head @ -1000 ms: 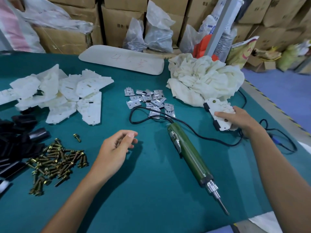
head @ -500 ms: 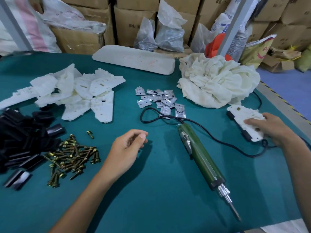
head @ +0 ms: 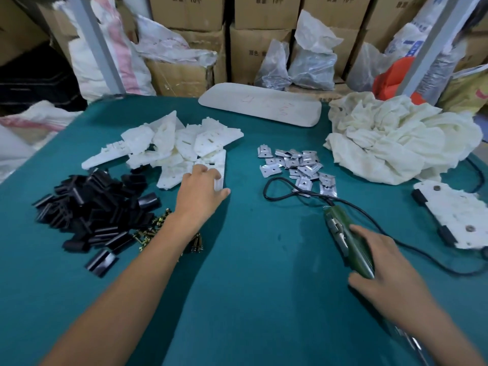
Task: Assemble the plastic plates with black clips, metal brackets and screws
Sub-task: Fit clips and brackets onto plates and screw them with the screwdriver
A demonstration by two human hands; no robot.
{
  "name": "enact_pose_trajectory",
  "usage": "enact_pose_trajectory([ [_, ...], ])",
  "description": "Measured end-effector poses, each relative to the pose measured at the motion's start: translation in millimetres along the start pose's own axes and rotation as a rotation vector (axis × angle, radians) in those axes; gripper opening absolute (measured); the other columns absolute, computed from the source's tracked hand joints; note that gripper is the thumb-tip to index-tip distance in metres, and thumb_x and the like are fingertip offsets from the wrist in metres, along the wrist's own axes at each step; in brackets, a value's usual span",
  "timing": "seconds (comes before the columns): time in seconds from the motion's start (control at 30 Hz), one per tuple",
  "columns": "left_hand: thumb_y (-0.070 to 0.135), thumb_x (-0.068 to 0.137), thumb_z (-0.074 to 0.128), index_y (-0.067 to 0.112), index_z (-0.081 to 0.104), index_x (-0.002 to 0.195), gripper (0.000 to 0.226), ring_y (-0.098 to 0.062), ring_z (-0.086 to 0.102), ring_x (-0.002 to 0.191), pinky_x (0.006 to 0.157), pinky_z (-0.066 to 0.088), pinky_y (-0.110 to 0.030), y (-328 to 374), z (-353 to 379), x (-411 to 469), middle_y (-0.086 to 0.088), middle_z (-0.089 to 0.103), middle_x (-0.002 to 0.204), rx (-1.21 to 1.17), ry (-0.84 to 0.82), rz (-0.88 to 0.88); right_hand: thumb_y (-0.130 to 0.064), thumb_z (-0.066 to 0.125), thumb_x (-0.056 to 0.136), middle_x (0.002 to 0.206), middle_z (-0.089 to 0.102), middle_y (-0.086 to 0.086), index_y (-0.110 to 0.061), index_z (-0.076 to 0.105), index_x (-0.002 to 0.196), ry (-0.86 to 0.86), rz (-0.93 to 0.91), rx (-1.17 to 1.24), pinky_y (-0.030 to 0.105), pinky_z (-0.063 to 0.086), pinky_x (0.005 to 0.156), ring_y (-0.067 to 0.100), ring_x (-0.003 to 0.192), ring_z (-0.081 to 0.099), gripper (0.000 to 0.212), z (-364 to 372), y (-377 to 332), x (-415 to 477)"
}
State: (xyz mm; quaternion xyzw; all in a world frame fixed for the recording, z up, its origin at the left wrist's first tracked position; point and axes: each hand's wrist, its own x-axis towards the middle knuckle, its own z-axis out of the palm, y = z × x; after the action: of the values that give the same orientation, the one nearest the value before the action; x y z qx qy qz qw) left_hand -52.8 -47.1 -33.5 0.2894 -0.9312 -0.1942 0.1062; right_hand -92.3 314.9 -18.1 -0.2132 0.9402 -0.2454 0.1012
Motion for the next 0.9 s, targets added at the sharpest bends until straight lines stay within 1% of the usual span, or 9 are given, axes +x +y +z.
enact_pose_trajectory([
  [0.17,0.025,0.093,0.062,0.009,0.07,0.092,0.018,-0.029,0.062,0.074,0.073,0.053,-0.038,-3,-10,-11,-0.007,0.065,0.098,0.07,0.21,0.103,-0.014,0.073,0.079,0.134,0.042,-0.012,-0.042,0.037,0.148,0.037,0.049,0.003,0.037,0.039,0.082,0.018,0.102,0.05,0.083,-10,11,2],
  [0.27,0.022,0.097,0.061,0.01,0.072,0.09,0.017,-0.023,0.062,0.064,0.065,0.054,-0.039,-5,-25,-21,-0.003,0.068,0.086,-0.002,0.437,0.213,-0.013,0.076,0.08,0.145,0.045,0.002,-0.033,0.039,0.152,0.025,0.07,-0.048,0.043,0.042,0.092,0.029,0.114,0.05,0.083,-16,11,5],
  [0.37,0.037,0.103,0.049,0.021,0.062,0.085,0.027,-0.008,0.058,0.059,0.06,0.046,-0.033,-8,-47,-21,0.009,0.062,0.073,-0.193,0.494,0.122,-0.023,0.083,0.08,0.147,0.048,0.014,-0.021,0.046,0.151,0.126,0.006,-0.134,0.051,0.034,0.112,0.04,0.133,0.042,0.08,-20,2,7],
  [0.43,0.044,0.101,0.048,0.019,0.059,0.082,0.034,-0.007,0.065,0.055,0.061,0.048,-0.033,-10,-59,-15,0.006,0.063,0.071,-0.469,0.411,-0.034,-0.03,0.081,0.082,0.143,0.053,0.01,-0.021,0.049,0.146,0.205,-0.091,-0.102,0.05,0.032,0.114,0.037,0.134,0.043,0.072,-24,-10,7],
  [0.53,0.036,0.102,0.056,-0.01,0.057,0.089,0.047,-0.022,0.065,0.058,0.065,0.059,-0.038,-7,-72,-11,-0.009,0.064,0.081,-0.857,0.186,-0.165,-0.039,0.073,0.085,0.132,0.055,-0.012,-0.035,0.05,0.14,0.234,-0.189,0.065,0.036,0.037,0.105,0.015,0.125,0.048,0.06,-22,-32,6],
  [0.57,0.033,0.102,0.056,-0.013,0.056,0.087,0.048,-0.025,0.059,0.062,0.062,0.059,-0.032,-5,-75,-12,-0.009,0.06,0.081,-0.909,0.106,-0.148,-0.041,0.071,0.085,0.13,0.055,-0.019,-0.041,0.051,0.137,0.217,-0.188,0.147,0.028,0.037,0.102,0.006,0.122,0.049,0.056,-19,-40,6],
  [0.67,0.035,0.104,0.051,-0.006,0.057,0.084,0.045,-0.018,0.055,0.067,0.056,0.05,-0.018,4,-82,-26,-0.005,0.061,0.072,-0.84,-0.197,0.01,-0.036,0.07,0.089,0.124,0.063,-0.022,-0.037,0.06,0.125,0.163,-0.226,0.453,0.011,0.044,0.089,-0.003,0.112,0.059,0.038,-4,-68,11],
  [0.77,0.04,0.103,0.051,0.006,0.057,0.086,0.038,-0.008,0.05,0.067,0.06,0.044,-0.015,21,-70,-50,0.004,0.054,0.075,-0.682,-0.443,0.17,-0.035,0.069,0.091,0.108,0.073,-0.013,-0.034,0.064,0.119,-0.01,-0.234,0.658,0.017,0.051,0.083,0.002,0.099,0.067,0.029,16,-98,14],
  [0.9,0.036,0.101,0.056,0.021,0.059,0.082,0.025,-0.004,0.043,0.06,0.059,0.037,-0.021,41,-35,-68,0.019,0.05,0.065,-0.664,-0.442,0.222,-0.017,0.073,0.093,0.087,0.076,-0.005,-0.039,0.054,0.125,-0.292,-0.22,0.74,0.019,0.05,0.064,0.008,0.067,0.063,0.044,44,-114,19],
])
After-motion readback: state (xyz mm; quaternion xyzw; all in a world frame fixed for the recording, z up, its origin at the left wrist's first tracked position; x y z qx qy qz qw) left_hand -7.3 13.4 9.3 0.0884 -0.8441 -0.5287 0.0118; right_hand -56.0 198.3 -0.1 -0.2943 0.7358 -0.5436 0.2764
